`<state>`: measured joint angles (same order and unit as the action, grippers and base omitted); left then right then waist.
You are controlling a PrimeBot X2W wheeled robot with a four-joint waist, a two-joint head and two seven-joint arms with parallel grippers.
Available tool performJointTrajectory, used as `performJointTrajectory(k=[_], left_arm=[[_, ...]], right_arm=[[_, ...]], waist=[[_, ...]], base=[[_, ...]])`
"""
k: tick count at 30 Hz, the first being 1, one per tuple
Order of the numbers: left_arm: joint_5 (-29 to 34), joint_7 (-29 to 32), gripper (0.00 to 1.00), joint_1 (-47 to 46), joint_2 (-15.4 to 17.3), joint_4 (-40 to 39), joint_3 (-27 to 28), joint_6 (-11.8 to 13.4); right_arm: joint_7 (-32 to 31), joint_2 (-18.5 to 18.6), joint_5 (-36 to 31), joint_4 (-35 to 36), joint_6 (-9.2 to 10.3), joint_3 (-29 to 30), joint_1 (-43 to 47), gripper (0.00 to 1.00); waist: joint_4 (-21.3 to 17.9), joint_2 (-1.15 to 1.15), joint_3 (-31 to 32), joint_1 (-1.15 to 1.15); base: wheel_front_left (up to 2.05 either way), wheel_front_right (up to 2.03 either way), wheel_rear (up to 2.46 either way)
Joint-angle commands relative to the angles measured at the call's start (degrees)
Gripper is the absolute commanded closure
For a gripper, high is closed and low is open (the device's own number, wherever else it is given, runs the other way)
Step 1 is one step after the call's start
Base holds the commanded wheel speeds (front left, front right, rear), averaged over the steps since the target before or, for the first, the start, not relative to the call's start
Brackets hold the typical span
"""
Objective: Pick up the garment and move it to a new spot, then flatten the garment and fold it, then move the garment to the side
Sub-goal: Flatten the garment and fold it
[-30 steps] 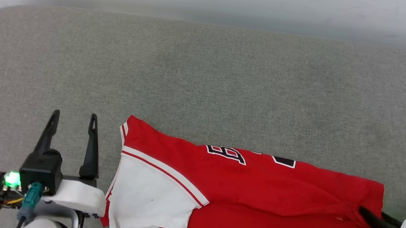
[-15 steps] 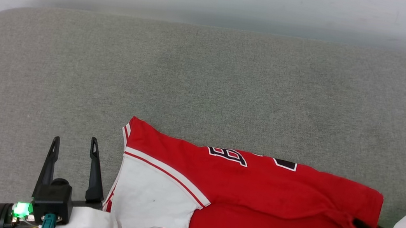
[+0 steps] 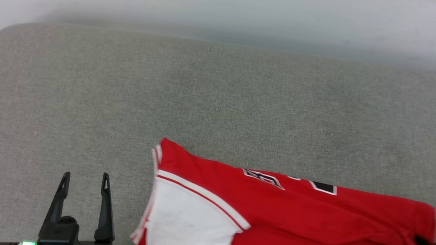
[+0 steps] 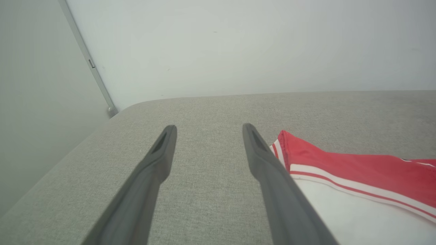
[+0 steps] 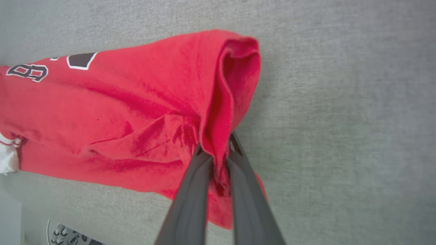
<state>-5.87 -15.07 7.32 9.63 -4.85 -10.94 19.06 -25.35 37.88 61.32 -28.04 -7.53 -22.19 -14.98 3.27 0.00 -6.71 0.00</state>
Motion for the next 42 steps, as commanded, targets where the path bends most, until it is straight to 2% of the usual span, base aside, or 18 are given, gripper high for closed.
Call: performJointTrajectory(k=[1, 6, 9, 17, 20, 25, 30, 38, 42], left_arm=[[0.49, -0.12, 0.0, 0.71, -0.56, 0.28, 0.44, -0.47], [1.52, -0.12, 0.0, 1.99, -2.21, 0.89, 1.58, -2.62], [2.25, -0.12, 0.0, 2.38, -2.62, 1.19, 2.08, -3.68], [3.16, -0.13, 0.0, 3.01, -3.9, 1.67, 3.34, -5.66], [3.52, -0.13, 0.0, 2.77, -4.14, 1.91, 3.47, -6.4], [3.89, -0.13, 0.0, 1.59, -4.7, 1.92, 3.96, -7.01], [4.07, -0.13, 0.0, -0.14, -5.3, 2.62, 3.95, -7.87], [3.89, -0.13, 0.0, -2.39, -5.87, 3.62, 4.36, -9.15], [3.88, -0.13, 0.0, -3.51, -6.12, 3.97, 4.44, -9.58]], right_arm=[[-0.26, 1.32, -0.73, -0.4, 0.08, 0.53, -0.49, 1.0], [-1.97, 5.61, -3.36, -1.97, 0.08, 1.8, -0.85, 1.0], [-4.63, 5.71, -2.51, -1.63, 0.06, 2.39, -0.98, 1.0], [-12.35, 4.56, -0.25, 14.17, 0.06, 0.79, -0.84, 1.0], [-14.61, 4.03, -1.75, 20.07, 0.06, -0.41, -1.66, 1.0], [-18.24, 0.26, -4.82, 25.68, 0.06, -5.05, -5.84, 1.0], [-20.81, -5.27, -8.83, 26.37, 0.06, -13.35, -13.75, 1.0], [-20.61, -12.98, -12.97, 18.97, 0.06, -28.41, -25.15, 1.0], [-18.35, -17.04, -13.33, 13.0, 0.06, -33.41, -28.86, 1.0]], waist=[[-0.07, 0.0, 0.44, 0.0], [-0.27, 0.0, 1.26, 0.0], [-0.27, 0.0, 1.72, 0.0], [-0.4, 0.0, 2.61, 0.0], [-0.03, 0.0, 2.6, 0.0], [0.55, 0.0, 1.5, 0.0], [1.73, 0.0, -0.51, 0.0], [3.63, 0.0, -3.25, 0.0], [4.34, 0.0, -4.35, 0.0]], base=[[0.0, 0.0, 0.0], [0.0, 0.0, 0.0], [0.0, 0.0, 0.0], [0.0, 0.0, 0.0], [0.0, 0.0, 0.0], [0.0, 0.0, 0.0], [0.0, 0.0, 0.0], [0.0, 0.0, 0.0], [0.0, 0.0, 0.0]])
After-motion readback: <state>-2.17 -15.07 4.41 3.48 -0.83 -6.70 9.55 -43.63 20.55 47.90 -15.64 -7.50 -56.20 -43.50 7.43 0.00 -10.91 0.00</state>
